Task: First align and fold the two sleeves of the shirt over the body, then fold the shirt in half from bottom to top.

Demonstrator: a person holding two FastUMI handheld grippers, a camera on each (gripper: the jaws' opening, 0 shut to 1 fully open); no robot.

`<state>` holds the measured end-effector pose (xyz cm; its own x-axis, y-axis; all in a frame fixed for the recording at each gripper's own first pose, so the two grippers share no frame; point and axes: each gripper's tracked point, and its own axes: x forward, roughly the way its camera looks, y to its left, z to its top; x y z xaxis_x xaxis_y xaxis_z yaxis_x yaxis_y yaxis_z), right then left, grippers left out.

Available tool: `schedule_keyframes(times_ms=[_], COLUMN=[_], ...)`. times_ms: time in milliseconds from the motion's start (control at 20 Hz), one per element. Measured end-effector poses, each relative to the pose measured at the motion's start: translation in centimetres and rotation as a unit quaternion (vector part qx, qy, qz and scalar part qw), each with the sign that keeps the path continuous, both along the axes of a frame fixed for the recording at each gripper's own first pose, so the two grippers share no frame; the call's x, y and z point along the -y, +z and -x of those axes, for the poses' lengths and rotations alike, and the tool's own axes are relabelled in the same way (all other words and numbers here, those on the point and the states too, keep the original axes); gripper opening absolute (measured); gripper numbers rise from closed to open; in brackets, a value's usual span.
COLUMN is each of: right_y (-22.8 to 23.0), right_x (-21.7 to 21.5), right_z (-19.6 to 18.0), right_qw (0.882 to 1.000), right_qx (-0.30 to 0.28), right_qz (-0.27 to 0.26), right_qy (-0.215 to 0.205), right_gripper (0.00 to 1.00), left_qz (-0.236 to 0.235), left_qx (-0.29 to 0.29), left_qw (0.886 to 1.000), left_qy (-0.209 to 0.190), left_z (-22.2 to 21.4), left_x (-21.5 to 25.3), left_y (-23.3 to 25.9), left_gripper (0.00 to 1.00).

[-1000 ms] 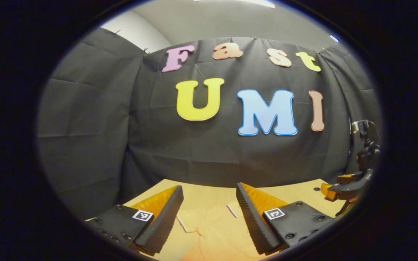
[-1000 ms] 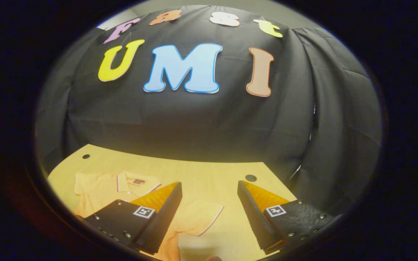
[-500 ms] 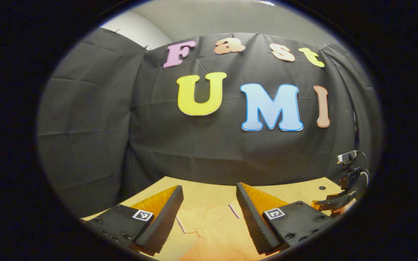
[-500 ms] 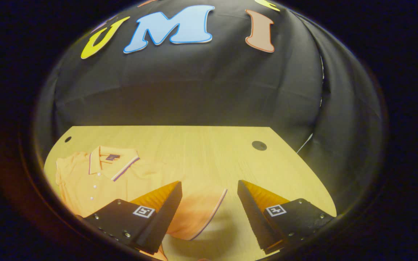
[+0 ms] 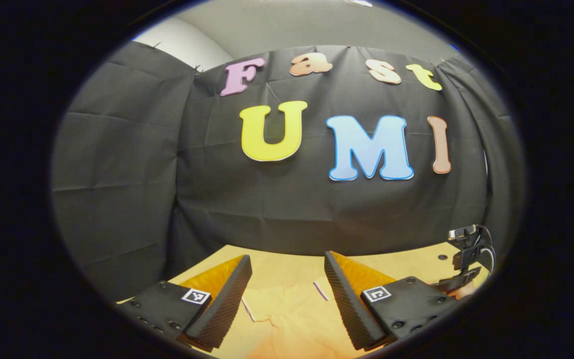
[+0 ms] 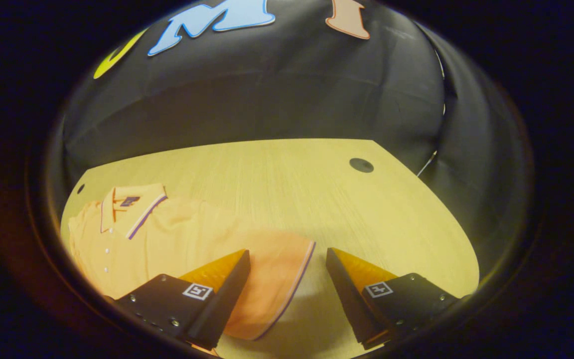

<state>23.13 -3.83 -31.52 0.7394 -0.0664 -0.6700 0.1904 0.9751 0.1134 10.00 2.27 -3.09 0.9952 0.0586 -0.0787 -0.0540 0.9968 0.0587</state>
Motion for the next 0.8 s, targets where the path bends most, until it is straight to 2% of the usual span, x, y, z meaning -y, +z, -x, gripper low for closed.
schedule_keyframes(times_ms=[150,250,350,500,600,650,750,800], right_y=[-0.2,-0.3,-0.4,-0.3,0.0,-0.1,-0.2,-0.1], right_x=[-0.1,-0.5,-0.6,-0.8,-0.9,-1.0,-1.0,-1.0], right_z=[-0.1,0.1,0.0,0.1,0.3,0.1,0.2,0.0], right_qw=[1.000,1.000,1.000,0.999,0.999,0.999,0.999,0.999], right_qx=[-0.002,-0.006,-0.010,-0.013,-0.015,-0.012,-0.013,-0.011], right_qz=[-0.011,-0.020,-0.028,-0.035,-0.036,-0.036,-0.031,-0.030], right_qy=[-0.004,-0.003,-0.008,-0.008,-0.003,-0.002,-0.006,-0.005], right_gripper=[0.94,0.85,0.70,0.41,0.39,0.14,0.15,0.04], left_qz=[0.006,0.006,0.001,-0.004,-0.003,-0.001,0.006,0.007], left_qx=[-0.005,-0.006,-0.003,-0.004,-0.007,-0.008,-0.012,-0.014], left_qw=[1.000,1.000,1.000,1.000,1.000,1.000,1.000,1.000], left_qy=[-0.001,-0.004,-0.010,-0.017,-0.018,-0.017,-0.015,-0.013], left_z=[0.6,0.9,1.1,1.4,1.7,1.9,2.2,2.6], left_x=[0.4,0.7,1.1,1.4,1.4,1.4,1.2,1.1], left_y=[-0.2,-0.1,0.1,0.3,0.0,-0.1,-0.3,-0.4], left_gripper=[0.94,0.94,0.94,0.94,0.94,0.94,0.94,0.94])
